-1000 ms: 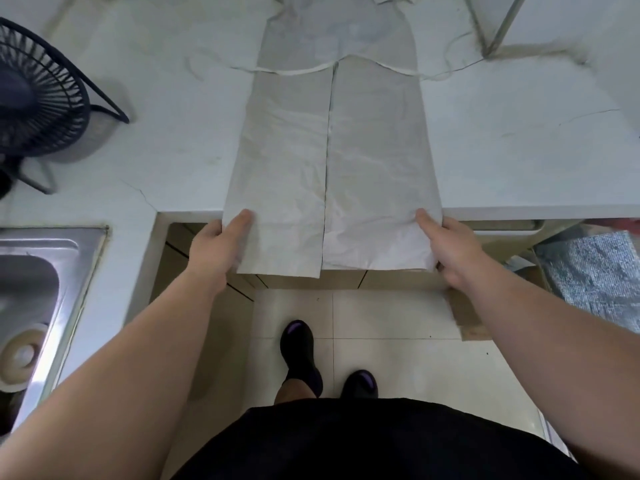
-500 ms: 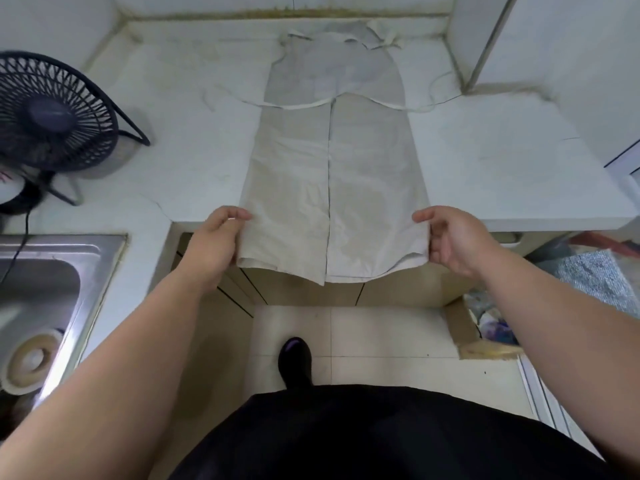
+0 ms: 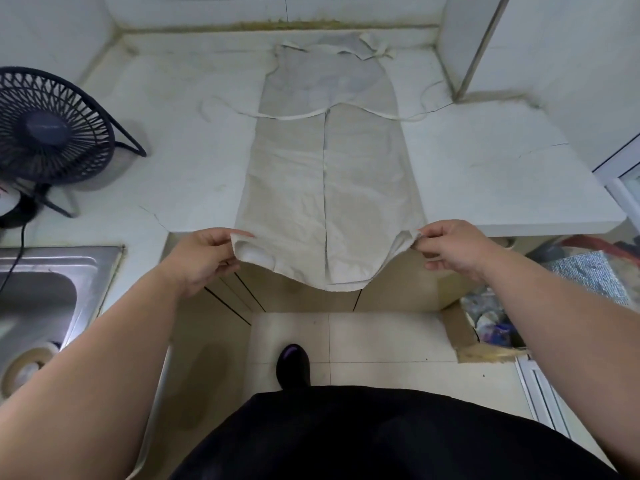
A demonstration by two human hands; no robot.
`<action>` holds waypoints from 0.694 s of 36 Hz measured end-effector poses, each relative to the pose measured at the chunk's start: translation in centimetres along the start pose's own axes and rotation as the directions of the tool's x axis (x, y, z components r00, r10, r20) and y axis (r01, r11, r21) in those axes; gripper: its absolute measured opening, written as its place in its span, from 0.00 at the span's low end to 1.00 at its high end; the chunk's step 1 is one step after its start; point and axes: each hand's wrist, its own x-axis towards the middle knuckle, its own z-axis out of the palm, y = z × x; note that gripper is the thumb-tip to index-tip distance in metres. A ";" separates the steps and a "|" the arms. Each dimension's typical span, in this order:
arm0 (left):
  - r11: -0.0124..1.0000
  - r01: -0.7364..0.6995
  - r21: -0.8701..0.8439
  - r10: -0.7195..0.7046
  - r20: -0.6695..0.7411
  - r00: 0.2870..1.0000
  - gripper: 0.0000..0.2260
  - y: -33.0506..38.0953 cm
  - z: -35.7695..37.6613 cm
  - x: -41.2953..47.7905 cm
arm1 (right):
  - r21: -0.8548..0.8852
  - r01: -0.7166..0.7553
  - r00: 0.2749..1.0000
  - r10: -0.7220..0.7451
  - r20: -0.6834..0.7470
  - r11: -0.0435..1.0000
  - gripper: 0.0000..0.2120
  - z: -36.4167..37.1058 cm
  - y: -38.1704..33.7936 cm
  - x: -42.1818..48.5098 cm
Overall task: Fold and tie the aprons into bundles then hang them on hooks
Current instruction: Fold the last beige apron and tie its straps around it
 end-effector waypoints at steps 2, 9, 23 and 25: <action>1.000 -0.001 0.010 0.002 -0.027 1.000 0.05 -0.2 0.1 0.3 | -0.014 0.010 1.000 -0.010 -0.020 1.000 0.03 0.0 0.1 0.1; 0.993 -0.019 0.116 0.048 -0.251 0.967 0.14 -0.4 0.9 1.5 | -0.102 0.009 0.992 -0.022 -0.123 0.995 0.13 0.1 0.5 1.4; 0.863 0.095 0.496 0.131 -0.401 0.907 0.18 0.4 2.0 3.3 | -0.176 -0.099 0.986 0.072 -0.154 0.979 0.11 0.4 0.0 2.7; 0.839 0.099 0.536 0.150 -0.401 0.904 0.19 0.2 1.9 3.6 | -0.200 -0.102 0.983 0.068 -0.172 0.975 0.11 0.5 0.1 3.0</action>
